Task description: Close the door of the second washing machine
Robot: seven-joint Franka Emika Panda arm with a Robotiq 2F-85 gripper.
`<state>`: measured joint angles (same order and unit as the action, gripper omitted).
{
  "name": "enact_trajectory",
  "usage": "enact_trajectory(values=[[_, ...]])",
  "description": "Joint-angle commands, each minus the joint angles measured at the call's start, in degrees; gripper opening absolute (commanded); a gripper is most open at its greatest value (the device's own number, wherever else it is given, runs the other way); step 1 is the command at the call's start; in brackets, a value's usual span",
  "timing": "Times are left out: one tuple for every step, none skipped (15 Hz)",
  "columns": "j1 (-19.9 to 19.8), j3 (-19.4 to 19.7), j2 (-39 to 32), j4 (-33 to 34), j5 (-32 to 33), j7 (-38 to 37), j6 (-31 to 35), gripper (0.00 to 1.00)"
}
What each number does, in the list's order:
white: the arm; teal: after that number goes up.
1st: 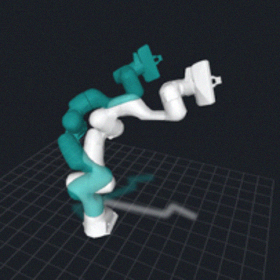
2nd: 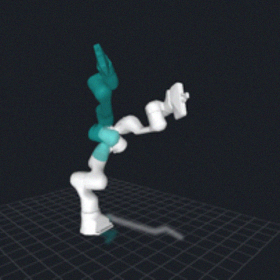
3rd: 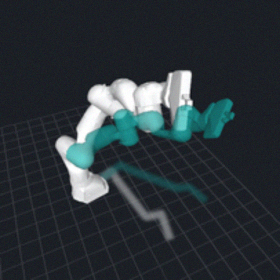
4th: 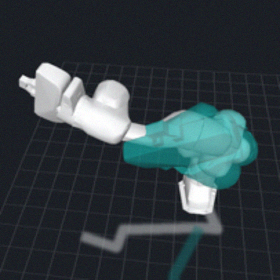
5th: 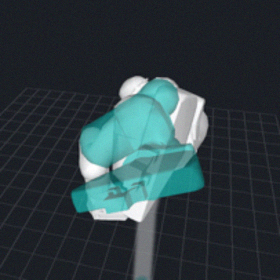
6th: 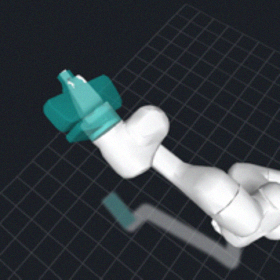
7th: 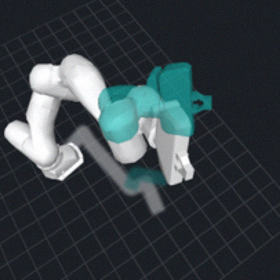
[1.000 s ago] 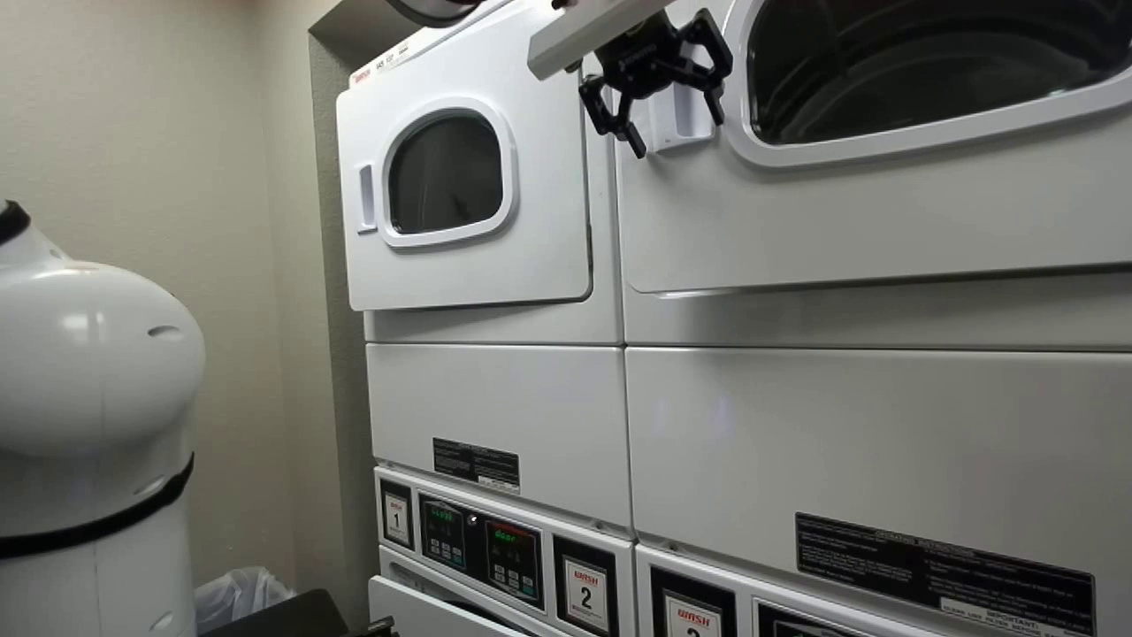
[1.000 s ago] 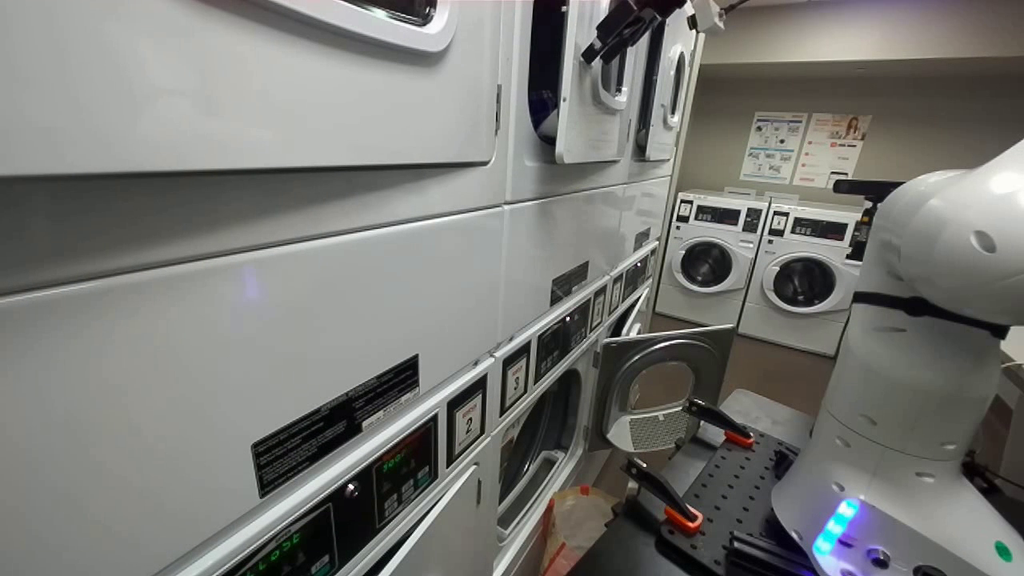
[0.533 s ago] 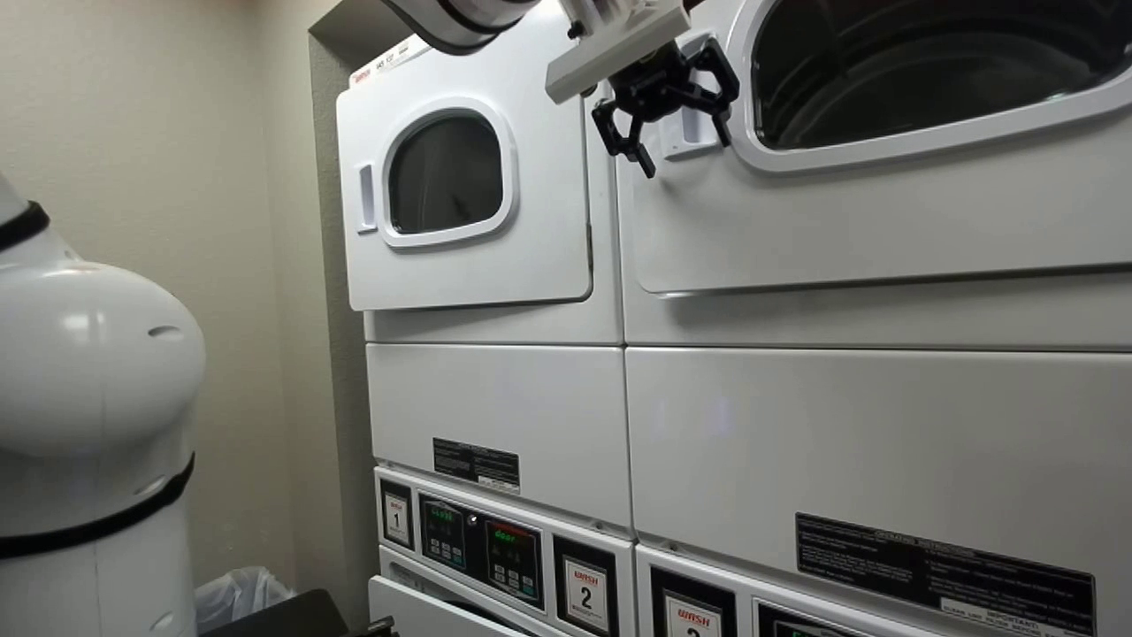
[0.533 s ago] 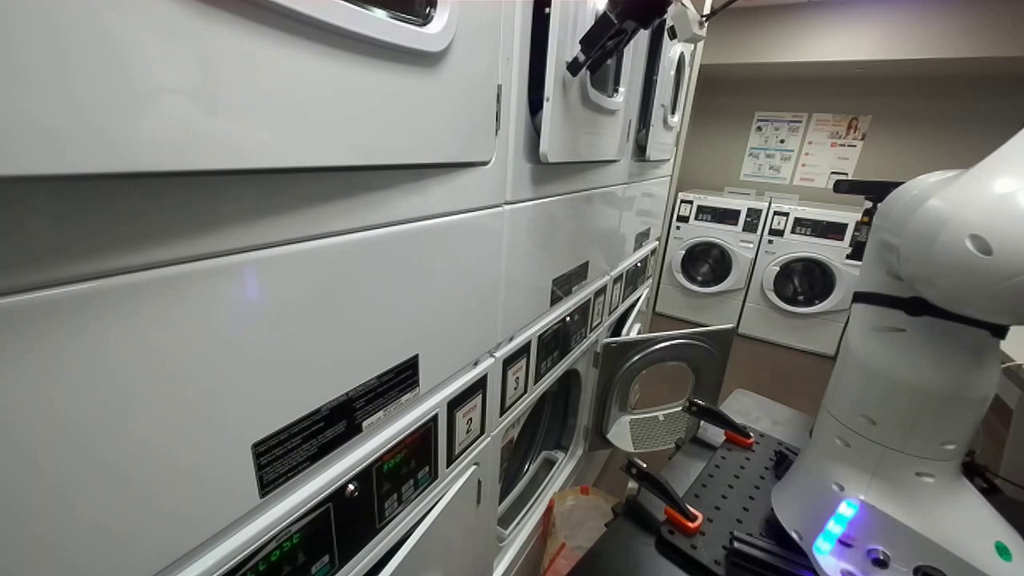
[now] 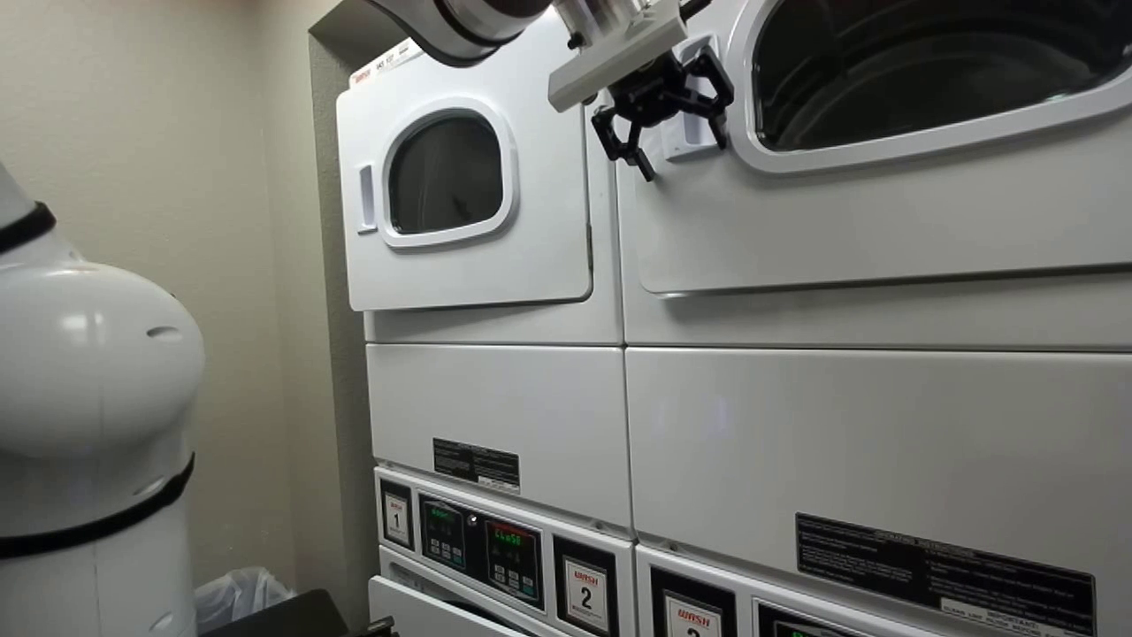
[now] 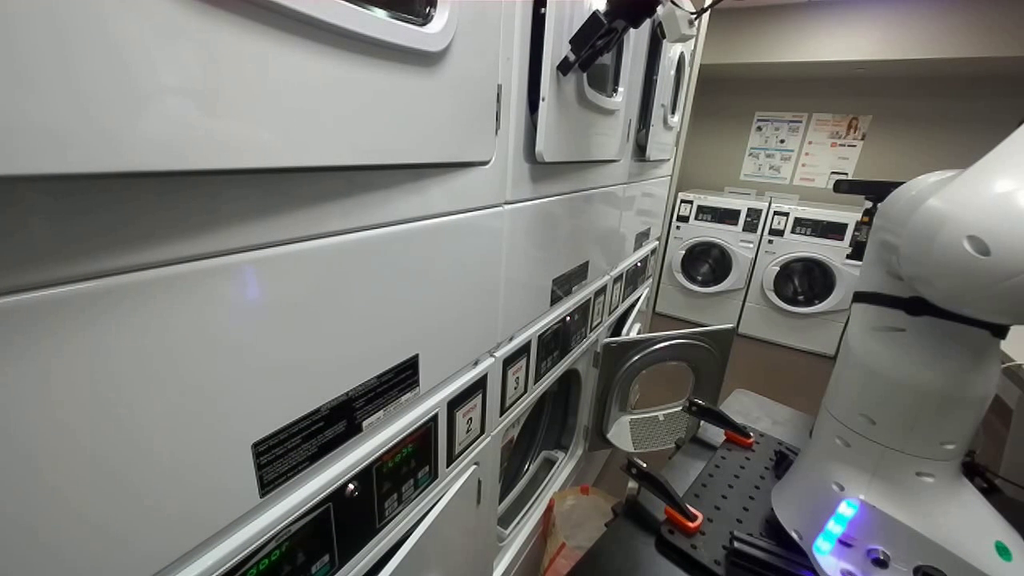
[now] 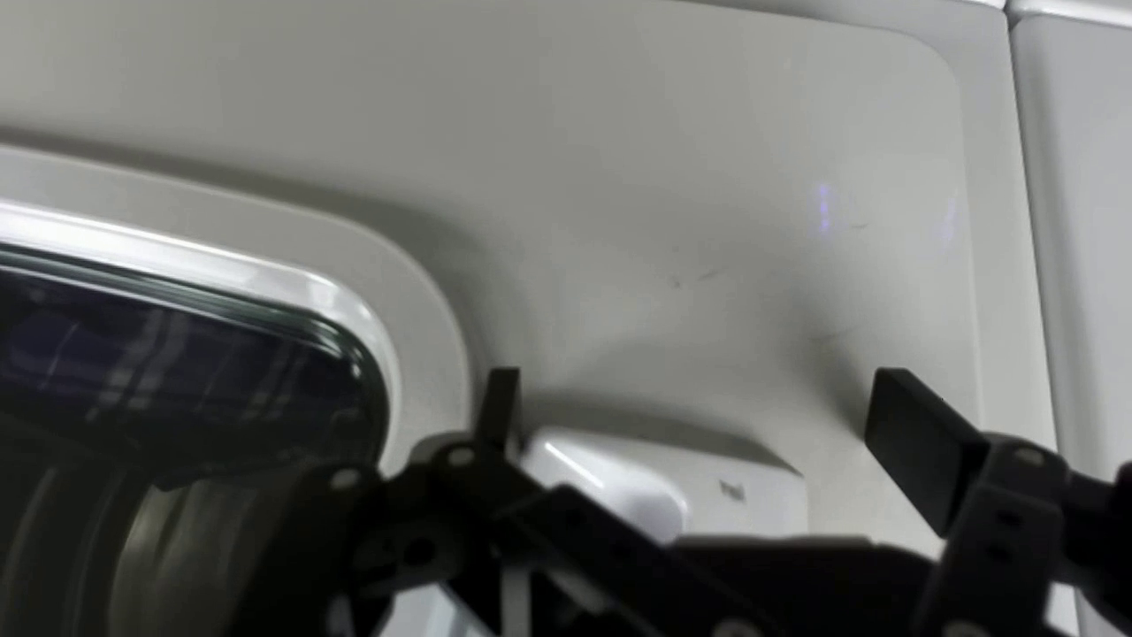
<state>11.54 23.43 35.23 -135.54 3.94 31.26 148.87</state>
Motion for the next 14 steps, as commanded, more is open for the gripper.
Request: enact_trajectory(values=[[-0.8,-1.2,-2.9,1.5,-2.1,1.5,2.9,1.00],[-0.6,-1.2,-3.4,1.6,-2.4,1.5,3.4,1.00],[-0.4,-1.2,-4.0,1.7,-2.7,1.5,3.9,1.00],[-0.1,-1.1,-4.6,1.9,-3.1,1.7,4.5,1.00],[-0.1,-1.1,-5.2,2.1,-3.3,1.7,5.1,1.00],[0.1,-1.1,-5.7,2.3,-3.5,1.7,5.5,1.00],[0.2,-1.1,-6.0,2.6,-3.8,1.8,5.7,1.00],[-0.1,-1.3,-6.3,2.9,-3.9,1.6,5.7,1.00],[-0.5,-1.4,-6.6,3.1,-3.9,1.4,5.7,1.00],[-0.6,-1.4,-6.7,3.3,-3.9,1.5,5.5,1.00],[-0.8,-1.4,-6.5,3.3,-3.9,1.5,5.0,1.00],[-1.2,-1.7,-6.3,3.3,-3.6,1.2,4.8,1.00],[-1.5,-1.8,-5.7,3.2,-3.4,1.2,4.1,1.00],[-2.4,-2.4,-5.1,3.1,-2.7,0.7,3.3,1.00]])
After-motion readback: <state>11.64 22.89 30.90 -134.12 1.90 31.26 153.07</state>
